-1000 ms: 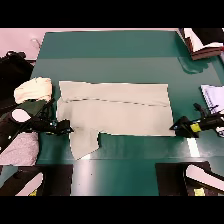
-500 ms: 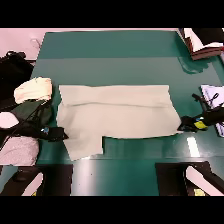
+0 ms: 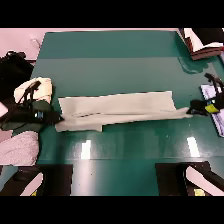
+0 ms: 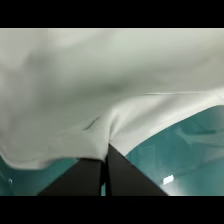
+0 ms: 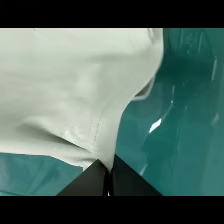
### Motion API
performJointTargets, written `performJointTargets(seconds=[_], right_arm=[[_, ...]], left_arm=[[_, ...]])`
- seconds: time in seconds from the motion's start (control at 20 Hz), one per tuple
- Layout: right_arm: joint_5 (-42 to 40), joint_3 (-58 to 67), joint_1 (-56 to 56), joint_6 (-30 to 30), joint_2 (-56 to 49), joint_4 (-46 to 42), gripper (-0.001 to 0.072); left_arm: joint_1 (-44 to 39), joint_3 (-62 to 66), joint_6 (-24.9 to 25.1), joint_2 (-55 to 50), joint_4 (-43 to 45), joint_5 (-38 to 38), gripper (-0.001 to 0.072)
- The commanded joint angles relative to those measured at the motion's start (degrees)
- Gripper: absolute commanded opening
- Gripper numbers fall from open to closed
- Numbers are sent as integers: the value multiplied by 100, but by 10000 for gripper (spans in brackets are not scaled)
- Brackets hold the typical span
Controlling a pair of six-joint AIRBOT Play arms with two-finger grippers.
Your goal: Fold the shirts.
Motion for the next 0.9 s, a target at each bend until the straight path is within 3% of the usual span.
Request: performJointTargets(seconds=[0.0, 0.25, 0.3, 0.35, 0.4, 0.5, 0.55, 0.65, 0.7, 0.75, 0.85], right_arm=[[-286, 852, 365, 122, -1071, 356, 21], [-393, 1880, 699, 214, -2352, 393, 30], [-435, 2028, 686, 205, -2516, 588, 144], [-450, 2146, 614, 114, -2636, 835, 281], [-442, 2236, 498, -31, -2719, 1121, 342], [-374, 2277, 175, -389, -2750, 1397, 465], [-267, 2277, 7, -562, -2747, 1327, 465], [-162, 2103, -455, -647, -2750, 1281, 465], [-210, 1893, -713, -658, -2750, 1283, 498], [-295, 1655, -916, -748, -2769, 1307, 580], [-299, 1235, -1246, -1040, -2962, 1484, 600]], left_arm=[[4, 734, 205, -1237, 44, 890, 25], [4, 1305, 299, -2570, 35, 1373, 35], [4, 1331, 262, -2669, 35, 1379, 319], [4, 1333, 83, -2684, 39, 1384, 539], [4, 1375, 4, -2682, 42, 1329, 566], [22, 1554, 48, -2651, 50, 992, 565], [22, 1639, 48, -2640, 46, 833, 526], [20, 1698, 52, -2640, -22, 695, 175], [20, 1694, 52, -2649, -87, 706, 48], [20, 1694, 48, -2649, -173, 741, 25], [-68, 1694, 48, -2653, -404, 855, 25]])
